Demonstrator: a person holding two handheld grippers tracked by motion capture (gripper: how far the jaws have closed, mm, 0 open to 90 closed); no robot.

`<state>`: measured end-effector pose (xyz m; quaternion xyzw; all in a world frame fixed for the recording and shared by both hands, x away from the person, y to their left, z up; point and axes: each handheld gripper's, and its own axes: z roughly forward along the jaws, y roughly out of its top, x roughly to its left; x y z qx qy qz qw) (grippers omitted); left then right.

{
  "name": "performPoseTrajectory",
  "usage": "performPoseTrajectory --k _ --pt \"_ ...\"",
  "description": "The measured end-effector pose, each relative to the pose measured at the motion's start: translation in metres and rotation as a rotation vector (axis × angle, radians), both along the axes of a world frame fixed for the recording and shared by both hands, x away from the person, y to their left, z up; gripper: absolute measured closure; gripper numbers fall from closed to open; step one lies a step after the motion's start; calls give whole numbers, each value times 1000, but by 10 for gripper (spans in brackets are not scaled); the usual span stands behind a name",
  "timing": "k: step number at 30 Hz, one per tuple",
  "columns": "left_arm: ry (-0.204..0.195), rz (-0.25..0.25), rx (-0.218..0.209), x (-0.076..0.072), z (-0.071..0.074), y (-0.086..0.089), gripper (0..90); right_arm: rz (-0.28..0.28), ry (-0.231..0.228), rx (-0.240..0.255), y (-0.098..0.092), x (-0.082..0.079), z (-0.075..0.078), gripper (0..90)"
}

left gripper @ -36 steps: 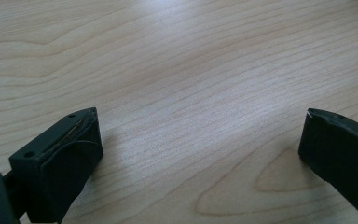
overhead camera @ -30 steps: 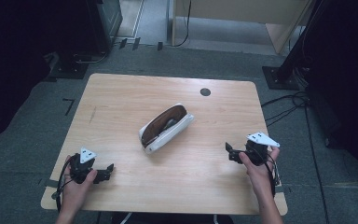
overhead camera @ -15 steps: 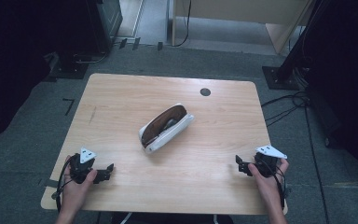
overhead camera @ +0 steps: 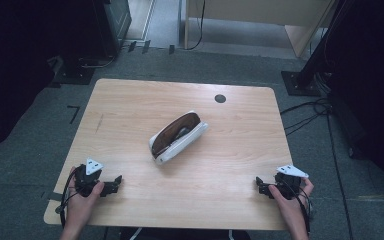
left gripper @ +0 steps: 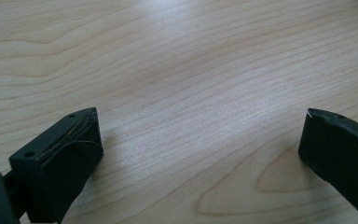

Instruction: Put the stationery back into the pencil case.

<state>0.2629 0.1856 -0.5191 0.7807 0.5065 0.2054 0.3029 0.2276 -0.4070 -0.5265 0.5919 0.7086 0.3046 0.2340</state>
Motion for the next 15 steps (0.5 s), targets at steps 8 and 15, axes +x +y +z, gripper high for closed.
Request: performPoseTrajectory --k 8,15 --pt "-1 20 -2 -1 0 -1 0 -32 0 -2 2 -4 0 0" --pt "-3 72 -1 -1 0 -1 0 -63 2 -1 2 -3 0 0"
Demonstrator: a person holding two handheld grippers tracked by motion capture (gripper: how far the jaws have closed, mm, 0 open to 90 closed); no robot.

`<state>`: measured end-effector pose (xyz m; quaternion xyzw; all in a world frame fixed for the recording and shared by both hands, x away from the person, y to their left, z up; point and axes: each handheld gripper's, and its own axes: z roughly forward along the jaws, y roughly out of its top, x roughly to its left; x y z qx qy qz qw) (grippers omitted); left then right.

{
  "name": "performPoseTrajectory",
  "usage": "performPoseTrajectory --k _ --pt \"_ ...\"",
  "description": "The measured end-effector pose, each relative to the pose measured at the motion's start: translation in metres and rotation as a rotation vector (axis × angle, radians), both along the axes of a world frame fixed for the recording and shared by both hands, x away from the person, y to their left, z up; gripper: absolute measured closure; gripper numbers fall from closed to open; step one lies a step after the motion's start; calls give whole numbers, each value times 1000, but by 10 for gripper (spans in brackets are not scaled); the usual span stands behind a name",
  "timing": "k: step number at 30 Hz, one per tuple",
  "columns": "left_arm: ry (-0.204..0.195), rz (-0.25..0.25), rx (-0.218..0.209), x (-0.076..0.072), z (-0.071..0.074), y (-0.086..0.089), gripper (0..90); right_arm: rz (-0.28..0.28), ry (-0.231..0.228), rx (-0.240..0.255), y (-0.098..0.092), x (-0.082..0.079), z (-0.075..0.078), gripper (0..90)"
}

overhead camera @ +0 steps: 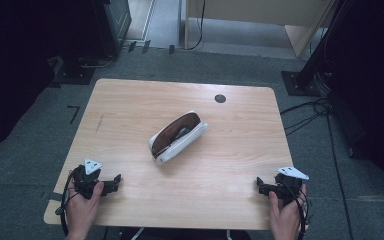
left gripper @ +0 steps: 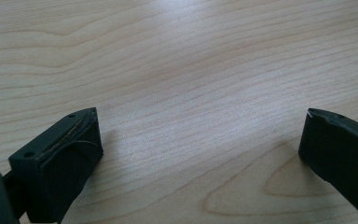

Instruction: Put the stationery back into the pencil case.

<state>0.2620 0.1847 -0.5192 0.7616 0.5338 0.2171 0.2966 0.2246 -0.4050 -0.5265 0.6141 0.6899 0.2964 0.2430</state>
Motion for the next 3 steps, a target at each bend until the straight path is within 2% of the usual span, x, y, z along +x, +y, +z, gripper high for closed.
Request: performPoseTrajectory --k 3 --pt "0 8 -1 -1 0 -1 0 0 0 0 0 0 0 0"
